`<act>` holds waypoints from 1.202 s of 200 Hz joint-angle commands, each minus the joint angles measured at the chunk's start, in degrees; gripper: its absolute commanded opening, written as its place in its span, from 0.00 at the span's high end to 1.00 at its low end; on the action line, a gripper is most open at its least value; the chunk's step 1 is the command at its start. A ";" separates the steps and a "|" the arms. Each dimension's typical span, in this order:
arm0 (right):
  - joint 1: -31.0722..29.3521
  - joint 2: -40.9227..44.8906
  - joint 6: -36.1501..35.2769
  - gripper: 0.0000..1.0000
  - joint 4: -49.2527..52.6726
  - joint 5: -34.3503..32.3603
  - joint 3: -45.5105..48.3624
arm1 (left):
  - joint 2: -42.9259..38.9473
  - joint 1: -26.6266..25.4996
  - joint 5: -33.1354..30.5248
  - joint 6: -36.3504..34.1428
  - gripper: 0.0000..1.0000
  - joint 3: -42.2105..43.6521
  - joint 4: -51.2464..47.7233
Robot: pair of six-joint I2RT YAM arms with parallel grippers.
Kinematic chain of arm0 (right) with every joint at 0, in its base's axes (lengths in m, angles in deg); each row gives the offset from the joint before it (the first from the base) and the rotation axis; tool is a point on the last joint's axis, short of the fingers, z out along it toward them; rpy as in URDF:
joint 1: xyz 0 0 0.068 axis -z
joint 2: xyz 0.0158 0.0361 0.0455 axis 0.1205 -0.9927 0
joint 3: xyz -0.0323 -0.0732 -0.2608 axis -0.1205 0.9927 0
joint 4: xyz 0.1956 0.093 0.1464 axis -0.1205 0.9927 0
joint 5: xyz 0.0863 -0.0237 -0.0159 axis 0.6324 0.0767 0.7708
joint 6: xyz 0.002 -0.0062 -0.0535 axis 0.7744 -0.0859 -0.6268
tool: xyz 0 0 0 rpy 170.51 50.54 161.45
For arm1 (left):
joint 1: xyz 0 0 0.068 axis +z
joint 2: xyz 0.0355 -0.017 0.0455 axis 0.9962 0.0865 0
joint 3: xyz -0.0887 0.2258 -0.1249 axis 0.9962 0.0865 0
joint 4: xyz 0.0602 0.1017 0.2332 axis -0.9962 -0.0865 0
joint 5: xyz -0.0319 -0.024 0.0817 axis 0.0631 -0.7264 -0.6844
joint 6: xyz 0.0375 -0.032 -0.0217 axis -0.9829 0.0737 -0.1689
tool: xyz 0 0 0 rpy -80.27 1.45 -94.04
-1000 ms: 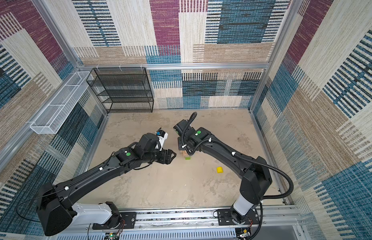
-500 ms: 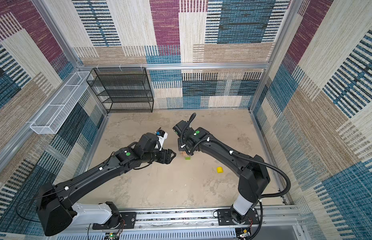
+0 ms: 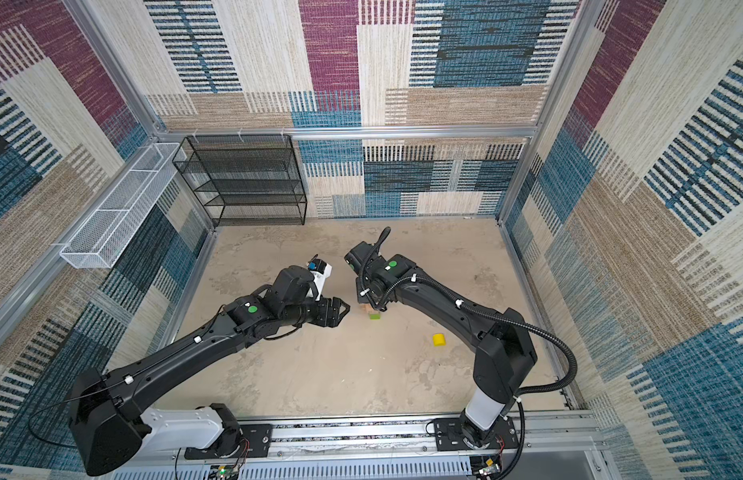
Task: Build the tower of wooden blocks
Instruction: 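Lower the wooden cylinder onto the stack and open the right gripper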
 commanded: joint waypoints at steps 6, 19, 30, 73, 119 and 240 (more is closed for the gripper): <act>-0.05 -0.12 0.51 1.00 -0.23 -1.54 -0.77 | 0.00 0.13 0.03 0.34 0.22 0.20 1.22; -0.06 -0.23 0.42 1.00 -0.23 -1.62 -0.81 | 0.09 0.22 0.18 0.44 0.22 0.11 1.28; -0.03 -0.21 0.41 1.00 -0.27 -1.55 -0.94 | 0.15 0.22 0.29 0.48 0.22 0.13 1.33; -0.02 -0.90 0.23 1.00 0.24 -1.78 -1.43 | 0.14 0.31 0.30 0.36 0.22 0.17 1.37; -0.06 -2.09 0.00 0.99 1.14 -2.30 -2.14 | 0.61 0.54 0.54 0.38 0.22 0.44 1.50; -0.07 -3.92 -0.20 0.72 3.46 -1.79 -4.37 | 0.65 1.01 0.91 0.21 0.22 0.61 1.89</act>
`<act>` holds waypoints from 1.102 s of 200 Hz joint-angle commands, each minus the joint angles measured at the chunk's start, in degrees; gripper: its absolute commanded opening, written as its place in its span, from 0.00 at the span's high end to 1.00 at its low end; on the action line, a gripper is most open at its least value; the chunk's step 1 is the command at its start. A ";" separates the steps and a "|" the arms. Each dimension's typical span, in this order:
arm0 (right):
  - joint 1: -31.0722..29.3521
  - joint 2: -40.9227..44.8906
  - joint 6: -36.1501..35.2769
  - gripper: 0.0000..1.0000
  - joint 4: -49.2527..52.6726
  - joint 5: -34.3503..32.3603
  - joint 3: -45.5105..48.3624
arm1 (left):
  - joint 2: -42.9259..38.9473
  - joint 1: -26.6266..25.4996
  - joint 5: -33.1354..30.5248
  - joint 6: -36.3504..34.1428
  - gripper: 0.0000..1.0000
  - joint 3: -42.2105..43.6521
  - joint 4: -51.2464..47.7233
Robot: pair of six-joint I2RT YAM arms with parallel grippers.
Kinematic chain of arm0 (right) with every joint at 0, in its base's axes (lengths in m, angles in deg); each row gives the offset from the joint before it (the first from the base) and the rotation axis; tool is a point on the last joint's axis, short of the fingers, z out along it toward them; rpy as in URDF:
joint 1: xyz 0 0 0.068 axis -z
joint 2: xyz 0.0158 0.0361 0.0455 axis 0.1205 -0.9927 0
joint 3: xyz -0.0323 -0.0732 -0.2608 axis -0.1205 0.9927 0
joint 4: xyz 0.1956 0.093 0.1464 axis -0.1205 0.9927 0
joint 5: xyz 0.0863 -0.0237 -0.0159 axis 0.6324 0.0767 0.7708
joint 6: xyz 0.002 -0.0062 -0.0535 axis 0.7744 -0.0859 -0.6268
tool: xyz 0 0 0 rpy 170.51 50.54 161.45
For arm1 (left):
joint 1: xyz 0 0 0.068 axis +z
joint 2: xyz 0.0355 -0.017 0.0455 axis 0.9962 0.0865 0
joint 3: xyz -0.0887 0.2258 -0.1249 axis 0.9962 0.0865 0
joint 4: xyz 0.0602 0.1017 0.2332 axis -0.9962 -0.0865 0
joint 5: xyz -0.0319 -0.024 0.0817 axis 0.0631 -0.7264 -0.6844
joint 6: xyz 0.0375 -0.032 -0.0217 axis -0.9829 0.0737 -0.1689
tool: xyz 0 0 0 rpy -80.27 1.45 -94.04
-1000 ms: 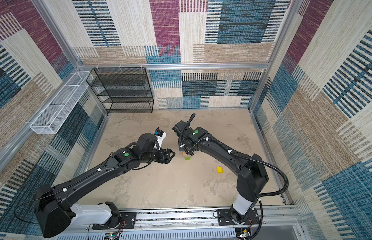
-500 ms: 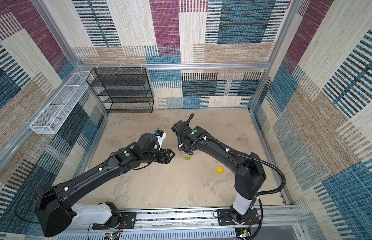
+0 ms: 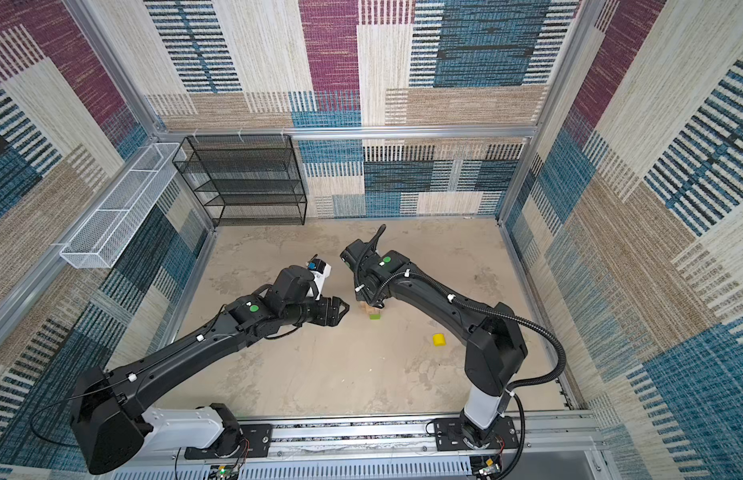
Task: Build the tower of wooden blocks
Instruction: 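Lower the wooden cylinder onto the stack and open the right gripper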
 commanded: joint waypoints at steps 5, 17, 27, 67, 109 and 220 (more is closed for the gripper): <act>-0.06 -0.60 -0.11 0.70 1.05 0.05 -0.70 | -0.07 0.09 0.87 -0.02 0.22 0.11 1.22; -0.06 -0.71 -0.16 0.68 1.31 0.15 -1.01 | -0.06 0.18 0.91 0.04 0.22 0.11 1.25; -0.04 -0.78 -0.13 0.65 1.48 0.28 -1.20 | -0.16 0.18 0.91 0.04 0.22 0.20 1.26; -0.06 -0.85 -0.07 0.57 1.76 0.47 -1.62 | -0.37 0.33 0.91 -0.01 0.22 0.28 1.29; -0.02 -0.76 0.12 0.48 2.01 0.71 -1.91 | -0.50 0.50 0.91 0.04 0.22 0.20 1.26; -0.03 1.17 1.50 0.23 2.43 0.79 -4.31 | -1.78 0.69 0.30 -0.58 0.22 0.11 0.71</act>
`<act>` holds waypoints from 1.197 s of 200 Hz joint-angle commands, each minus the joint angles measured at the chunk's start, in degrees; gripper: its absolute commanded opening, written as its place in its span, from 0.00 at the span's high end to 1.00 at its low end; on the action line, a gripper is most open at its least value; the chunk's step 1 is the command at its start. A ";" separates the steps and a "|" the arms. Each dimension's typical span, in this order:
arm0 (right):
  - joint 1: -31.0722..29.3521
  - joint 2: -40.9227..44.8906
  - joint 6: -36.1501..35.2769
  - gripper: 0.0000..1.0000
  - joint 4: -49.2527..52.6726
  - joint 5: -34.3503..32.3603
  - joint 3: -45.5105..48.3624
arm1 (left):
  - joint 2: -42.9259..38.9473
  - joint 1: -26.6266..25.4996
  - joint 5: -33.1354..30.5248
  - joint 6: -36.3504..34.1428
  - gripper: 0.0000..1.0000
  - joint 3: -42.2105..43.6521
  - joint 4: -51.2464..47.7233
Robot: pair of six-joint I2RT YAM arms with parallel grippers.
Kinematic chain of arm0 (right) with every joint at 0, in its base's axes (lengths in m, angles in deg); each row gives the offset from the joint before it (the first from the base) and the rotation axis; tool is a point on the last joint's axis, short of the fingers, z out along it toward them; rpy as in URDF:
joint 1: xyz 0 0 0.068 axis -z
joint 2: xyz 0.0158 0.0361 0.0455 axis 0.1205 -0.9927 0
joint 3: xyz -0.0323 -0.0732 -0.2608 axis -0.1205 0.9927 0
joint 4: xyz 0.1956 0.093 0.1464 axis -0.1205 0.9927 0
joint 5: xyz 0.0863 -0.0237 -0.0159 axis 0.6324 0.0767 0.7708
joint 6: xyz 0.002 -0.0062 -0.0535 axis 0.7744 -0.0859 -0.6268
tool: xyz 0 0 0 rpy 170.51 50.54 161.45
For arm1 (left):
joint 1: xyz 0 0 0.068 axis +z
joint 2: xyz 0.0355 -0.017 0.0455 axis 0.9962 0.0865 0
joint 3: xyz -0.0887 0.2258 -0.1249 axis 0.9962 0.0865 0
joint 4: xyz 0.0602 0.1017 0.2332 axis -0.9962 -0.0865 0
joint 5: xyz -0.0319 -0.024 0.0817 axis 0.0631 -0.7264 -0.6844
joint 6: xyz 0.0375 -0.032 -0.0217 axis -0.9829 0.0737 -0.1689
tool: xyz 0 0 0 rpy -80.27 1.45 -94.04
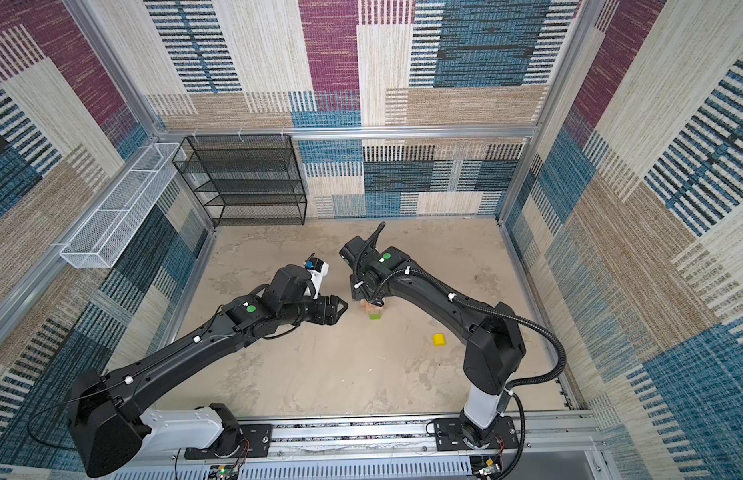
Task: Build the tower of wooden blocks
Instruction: 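Lower the wooden cylinder onto the stack and open the right gripper, then raise the right gripper off the stack while the left arm draws back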
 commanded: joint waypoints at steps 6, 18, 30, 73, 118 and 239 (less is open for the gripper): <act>-0.02 1.66 1.41 0.23 -0.38 -0.17 -0.79 | -0.93 0.18 0.06 -0.68 0.22 -0.09 0.13; -0.02 2.45 1.79 0.23 -0.68 -0.41 -0.87 | -1.33 0.23 -0.37 -0.86 0.22 -0.09 -0.21; -0.06 3.37 2.19 0.23 -1.03 -0.78 -0.76 | -1.78 0.26 -0.83 -1.29 0.22 0.00 -0.43; 0.02 8.23 5.11 0.28 -1.62 -4.35 0.24 | -3.16 0.34 -2.74 -4.72 0.22 -0.78 -1.98; 0.15 18.13 8.61 0.30 -7.03 -6.66 10.63 | -5.68 0.42 -4.37 -8.90 0.21 -1.21 -2.84; 1.33 39.15 13.66 0.22 -16.44 0.44 37.36 | -6.44 -11.08 -3.13 -14.41 0.19 -11.53 -8.82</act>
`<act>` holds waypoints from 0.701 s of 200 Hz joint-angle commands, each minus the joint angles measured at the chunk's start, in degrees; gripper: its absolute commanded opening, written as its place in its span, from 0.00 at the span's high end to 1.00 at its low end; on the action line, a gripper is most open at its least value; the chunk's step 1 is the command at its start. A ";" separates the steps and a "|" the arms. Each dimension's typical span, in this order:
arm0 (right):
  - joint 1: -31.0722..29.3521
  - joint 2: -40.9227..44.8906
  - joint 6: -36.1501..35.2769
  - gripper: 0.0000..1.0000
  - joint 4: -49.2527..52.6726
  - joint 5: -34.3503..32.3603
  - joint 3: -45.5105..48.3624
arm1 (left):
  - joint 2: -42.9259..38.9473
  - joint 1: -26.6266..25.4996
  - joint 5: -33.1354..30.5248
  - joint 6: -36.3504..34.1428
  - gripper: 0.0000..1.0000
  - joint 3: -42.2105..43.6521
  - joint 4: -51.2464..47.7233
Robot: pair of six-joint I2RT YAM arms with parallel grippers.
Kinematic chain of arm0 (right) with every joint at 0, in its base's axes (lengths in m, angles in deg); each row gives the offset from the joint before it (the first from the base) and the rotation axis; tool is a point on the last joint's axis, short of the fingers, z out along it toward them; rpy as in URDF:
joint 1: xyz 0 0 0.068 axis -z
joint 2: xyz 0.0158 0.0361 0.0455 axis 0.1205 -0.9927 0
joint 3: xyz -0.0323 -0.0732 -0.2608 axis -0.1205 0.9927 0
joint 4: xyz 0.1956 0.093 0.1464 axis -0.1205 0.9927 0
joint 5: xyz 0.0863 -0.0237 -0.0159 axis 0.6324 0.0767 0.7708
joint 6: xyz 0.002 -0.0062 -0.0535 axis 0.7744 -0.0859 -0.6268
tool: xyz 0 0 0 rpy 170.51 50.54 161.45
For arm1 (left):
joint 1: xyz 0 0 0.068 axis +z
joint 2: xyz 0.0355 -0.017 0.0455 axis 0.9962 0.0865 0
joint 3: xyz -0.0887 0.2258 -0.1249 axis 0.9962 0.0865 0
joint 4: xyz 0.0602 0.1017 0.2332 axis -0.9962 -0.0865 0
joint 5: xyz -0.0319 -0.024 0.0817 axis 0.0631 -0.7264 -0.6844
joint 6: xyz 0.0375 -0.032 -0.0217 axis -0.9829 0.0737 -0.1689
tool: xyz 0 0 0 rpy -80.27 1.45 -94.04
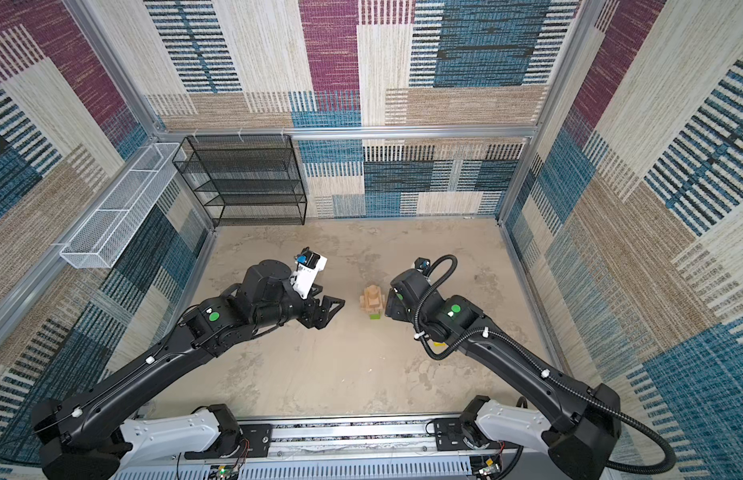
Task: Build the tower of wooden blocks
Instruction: 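Raise the right gripper off the stack while the left arm draws back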
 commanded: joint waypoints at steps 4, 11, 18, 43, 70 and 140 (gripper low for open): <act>0.07 3.89 1.55 0.23 -3.23 2.61 3.55 | 1.51 -4.89 -1.83 -0.17 0.19 -2.11 -0.95; 0.07 5.33 1.77 0.24 -2.80 2.66 4.41 | 2.25 -6.55 -3.12 0.14 0.19 -2.57 -0.99; 0.07 6.93 2.06 0.27 -2.27 2.52 5.08 | 3.29 -7.95 -4.29 0.68 0.20 -3.17 -0.97; 0.07 11.79 4.26 0.40 0.45 1.27 7.25 | 7.13 -13.82 -6.90 1.57 0.21 -5.39 -0.91; 0.06 13.02 6.79 0.40 2.89 -0.78 9.73 | 9.91 -18.08 -8.68 1.05 0.21 -5.47 1.16; 3.24 11.54 9.14 0.30 -2.90 -0.32 15.16 | 7.67 -18.39 -10.68 -6.99 0.18 0.87 9.55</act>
